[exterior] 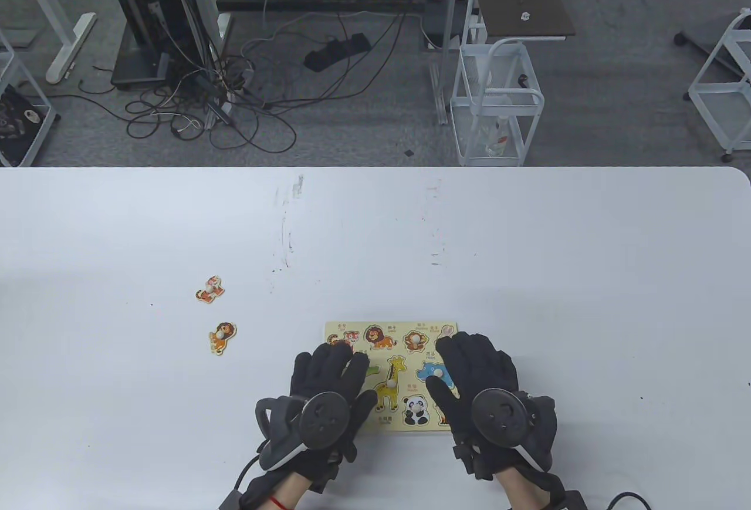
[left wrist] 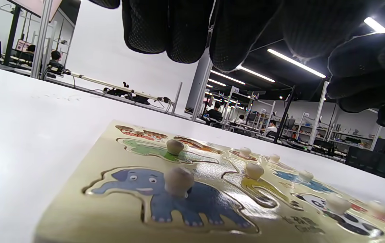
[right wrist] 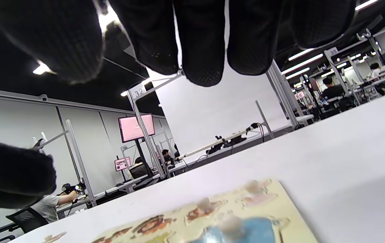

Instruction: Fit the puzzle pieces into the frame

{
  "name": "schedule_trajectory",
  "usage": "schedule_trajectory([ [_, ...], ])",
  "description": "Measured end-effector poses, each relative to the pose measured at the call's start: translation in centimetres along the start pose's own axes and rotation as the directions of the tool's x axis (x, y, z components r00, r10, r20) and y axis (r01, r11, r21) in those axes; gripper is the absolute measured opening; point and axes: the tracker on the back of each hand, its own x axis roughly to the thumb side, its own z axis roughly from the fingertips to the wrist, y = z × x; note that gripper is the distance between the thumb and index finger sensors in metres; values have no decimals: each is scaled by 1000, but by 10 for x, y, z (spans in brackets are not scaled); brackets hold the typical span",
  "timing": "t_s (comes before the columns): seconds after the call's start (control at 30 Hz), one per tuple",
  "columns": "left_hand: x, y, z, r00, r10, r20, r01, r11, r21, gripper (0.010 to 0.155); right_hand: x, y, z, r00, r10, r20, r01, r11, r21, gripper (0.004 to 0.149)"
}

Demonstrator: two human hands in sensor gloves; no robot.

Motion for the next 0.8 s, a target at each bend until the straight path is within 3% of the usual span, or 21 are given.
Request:
schedule_trajectory([
  [0.2,6,3,0,999,-33,13,33,999,-13,64,-7,8,2,999,39,27,-39,999,12,71],
  [0.37,14,23,-4,997,74,18,-74,997,-12,64,-7,8,2,999,13,35,-11,999,-41,71],
  [0.53,12,52,-16,999,-52,-14,52,998,-25,66,-12,7,2,1000,8,18,-7,999,-48,72],
  [0.8,-34,97,-54,957,-263,-123,254,963,-88,66,-24,4,-2,997,-57,-60,54,997,-57,72],
])
